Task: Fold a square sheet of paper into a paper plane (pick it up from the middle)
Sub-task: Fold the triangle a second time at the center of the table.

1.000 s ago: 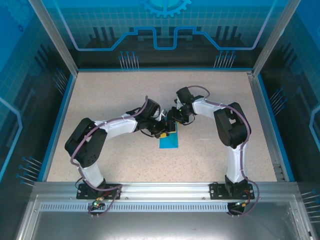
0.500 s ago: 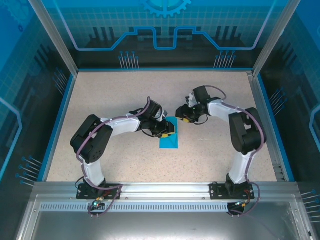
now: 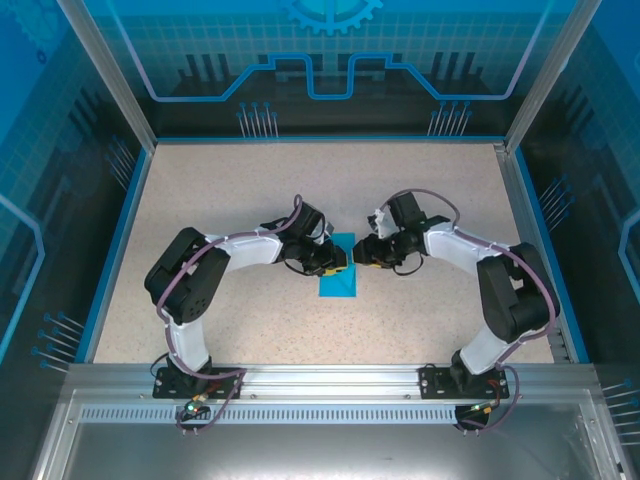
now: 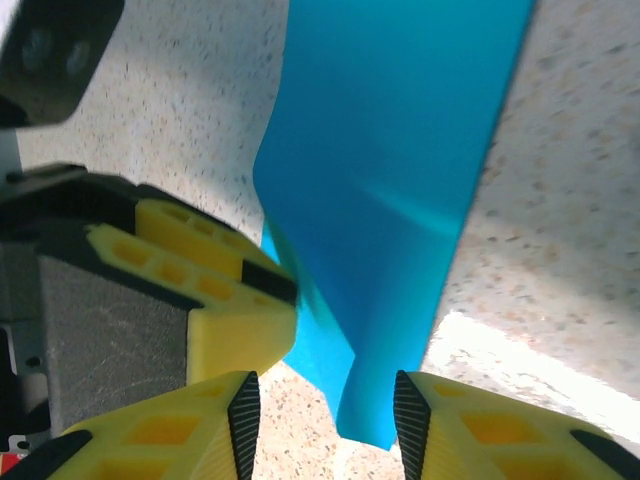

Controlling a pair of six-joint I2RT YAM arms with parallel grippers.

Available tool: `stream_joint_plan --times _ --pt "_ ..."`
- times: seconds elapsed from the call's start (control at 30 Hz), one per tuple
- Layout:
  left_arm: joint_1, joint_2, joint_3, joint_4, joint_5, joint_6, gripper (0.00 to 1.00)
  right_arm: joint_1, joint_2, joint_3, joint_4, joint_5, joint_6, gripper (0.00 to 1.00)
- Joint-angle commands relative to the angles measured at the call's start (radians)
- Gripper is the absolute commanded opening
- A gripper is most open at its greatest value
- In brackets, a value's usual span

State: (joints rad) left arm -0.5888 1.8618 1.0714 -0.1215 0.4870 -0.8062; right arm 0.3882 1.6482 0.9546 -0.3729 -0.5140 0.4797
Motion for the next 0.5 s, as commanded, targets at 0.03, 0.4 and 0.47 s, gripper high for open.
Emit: stream_joint_plan --times 0.03,0.4,0.47 --pt "0.003 0.004 0.025 0.000 -0.019 0.002 0.26 0.028 0.055 0.010 -0.011 -0.019 -0.017 0.40" --pt "0.004 -0.009 0.017 -0.004 -0.017 -0.003 0.23 0.034 0.102 0.028 0.033 -0.022 0.009 0.31" --pt "0.004 -0.010 0.018 -0.005 -0.016 -0.003 0.23 0.033 0.107 0.030 0.041 -0.014 0.016 0.24"
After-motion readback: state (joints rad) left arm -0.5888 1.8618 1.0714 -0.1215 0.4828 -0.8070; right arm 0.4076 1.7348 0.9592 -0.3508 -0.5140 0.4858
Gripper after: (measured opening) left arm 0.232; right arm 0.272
